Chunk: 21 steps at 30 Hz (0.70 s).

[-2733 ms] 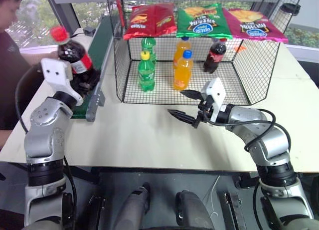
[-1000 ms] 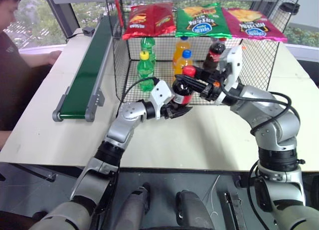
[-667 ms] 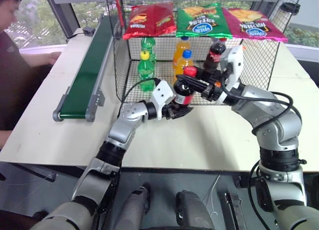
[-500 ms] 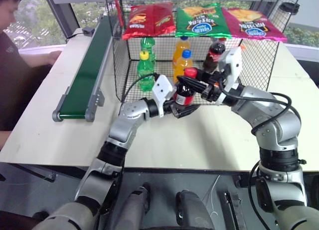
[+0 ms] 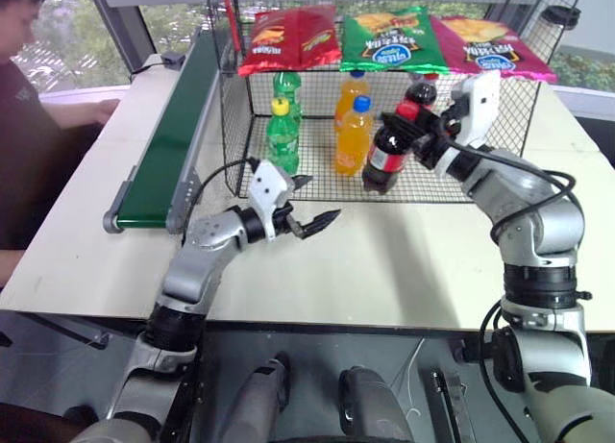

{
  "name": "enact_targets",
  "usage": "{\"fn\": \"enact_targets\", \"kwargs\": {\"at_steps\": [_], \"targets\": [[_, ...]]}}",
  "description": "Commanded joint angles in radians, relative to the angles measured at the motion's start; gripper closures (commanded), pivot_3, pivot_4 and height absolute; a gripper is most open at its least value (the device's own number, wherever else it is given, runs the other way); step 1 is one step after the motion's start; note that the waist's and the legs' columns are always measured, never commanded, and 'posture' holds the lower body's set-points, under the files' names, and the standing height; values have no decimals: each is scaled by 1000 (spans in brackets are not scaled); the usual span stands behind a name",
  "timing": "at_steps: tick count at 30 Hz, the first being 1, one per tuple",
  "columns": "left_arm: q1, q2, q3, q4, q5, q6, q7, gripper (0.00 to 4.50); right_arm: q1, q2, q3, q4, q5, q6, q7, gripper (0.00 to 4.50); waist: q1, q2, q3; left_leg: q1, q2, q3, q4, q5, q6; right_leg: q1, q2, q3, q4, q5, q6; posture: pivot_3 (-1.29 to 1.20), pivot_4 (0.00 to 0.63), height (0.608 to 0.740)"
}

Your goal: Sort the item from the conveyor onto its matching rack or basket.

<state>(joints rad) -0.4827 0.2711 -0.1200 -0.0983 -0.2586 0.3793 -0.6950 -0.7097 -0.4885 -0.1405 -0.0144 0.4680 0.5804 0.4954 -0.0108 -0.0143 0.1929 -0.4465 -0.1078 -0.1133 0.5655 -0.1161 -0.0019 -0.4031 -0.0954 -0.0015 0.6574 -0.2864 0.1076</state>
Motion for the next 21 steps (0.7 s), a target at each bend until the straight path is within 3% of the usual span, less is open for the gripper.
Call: {"fn": "enact_targets", "kwargs": {"at_steps": [1, 21], "targets": [[-2, -9, 42, -59, -24, 11, 49, 53, -57, -3, -43, 15, -26, -72, -24, 3339, -1, 0, 0, 0, 0, 0, 0, 0, 0, 0, 0, 0, 0, 0, 0, 0, 150, 738], [-14, -74, 19, -63, -27, 31, 134, 53, -222, 30, -94, 522, -181, -389, -191, 3339, -3, 0, 0, 1, 0, 2, 0, 0, 0, 0, 1, 1, 2, 0, 0, 0, 150, 738]]}}
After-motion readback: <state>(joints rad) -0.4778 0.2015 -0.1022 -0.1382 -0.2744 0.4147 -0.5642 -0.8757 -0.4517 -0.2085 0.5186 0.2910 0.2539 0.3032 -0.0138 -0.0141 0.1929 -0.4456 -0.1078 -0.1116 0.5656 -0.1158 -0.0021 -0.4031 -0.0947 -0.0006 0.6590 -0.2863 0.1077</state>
